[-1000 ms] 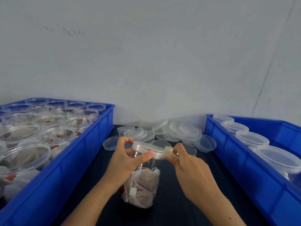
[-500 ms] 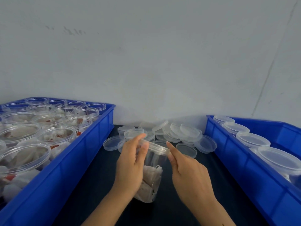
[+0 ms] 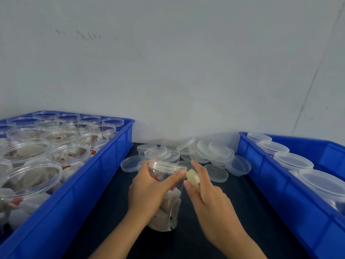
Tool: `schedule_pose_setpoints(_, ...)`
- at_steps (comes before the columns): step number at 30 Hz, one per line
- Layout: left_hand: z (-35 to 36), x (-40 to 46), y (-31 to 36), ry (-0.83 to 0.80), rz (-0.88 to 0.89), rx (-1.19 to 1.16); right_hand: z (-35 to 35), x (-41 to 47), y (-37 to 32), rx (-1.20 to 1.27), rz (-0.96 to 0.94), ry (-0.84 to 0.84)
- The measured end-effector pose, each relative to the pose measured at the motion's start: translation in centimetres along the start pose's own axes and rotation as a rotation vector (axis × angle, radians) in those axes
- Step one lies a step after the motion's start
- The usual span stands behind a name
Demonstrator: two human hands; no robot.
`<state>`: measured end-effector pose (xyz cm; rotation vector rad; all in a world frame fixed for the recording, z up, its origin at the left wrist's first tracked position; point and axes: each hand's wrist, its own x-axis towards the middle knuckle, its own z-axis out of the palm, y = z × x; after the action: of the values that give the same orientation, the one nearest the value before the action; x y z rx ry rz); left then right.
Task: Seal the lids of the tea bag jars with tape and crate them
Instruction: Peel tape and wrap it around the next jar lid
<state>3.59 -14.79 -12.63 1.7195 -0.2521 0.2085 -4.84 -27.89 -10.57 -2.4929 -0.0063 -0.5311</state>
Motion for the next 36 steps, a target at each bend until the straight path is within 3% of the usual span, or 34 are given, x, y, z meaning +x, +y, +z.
schedule_pose_setpoints(6, -0.9, 0.7, -0.3, -0.021, -0.004, -0.01, -2.0, 0.6, 1.0, -0.128, 0.008, 0.017)
schedule_pose_setpoints(11, -1.0, 0.7, -0.4, -0.045, 0.037, -0.01, -2.5, 0.7, 1.9, -0.266, -0.096, 0.003)
schedule_pose_setpoints(29, -1.1, 0.6, 0.1, -0.252, 0.03, -0.167, -2.2, 1.3, 3.2, -0.26, -0.07, 0.055)
schedule_pose_setpoints(36, -1.3, 0.6, 0.2, -0.256, -0.061, -0.273, -1.4, 1.1, 2.9, -0.358, -0.118, 0.172)
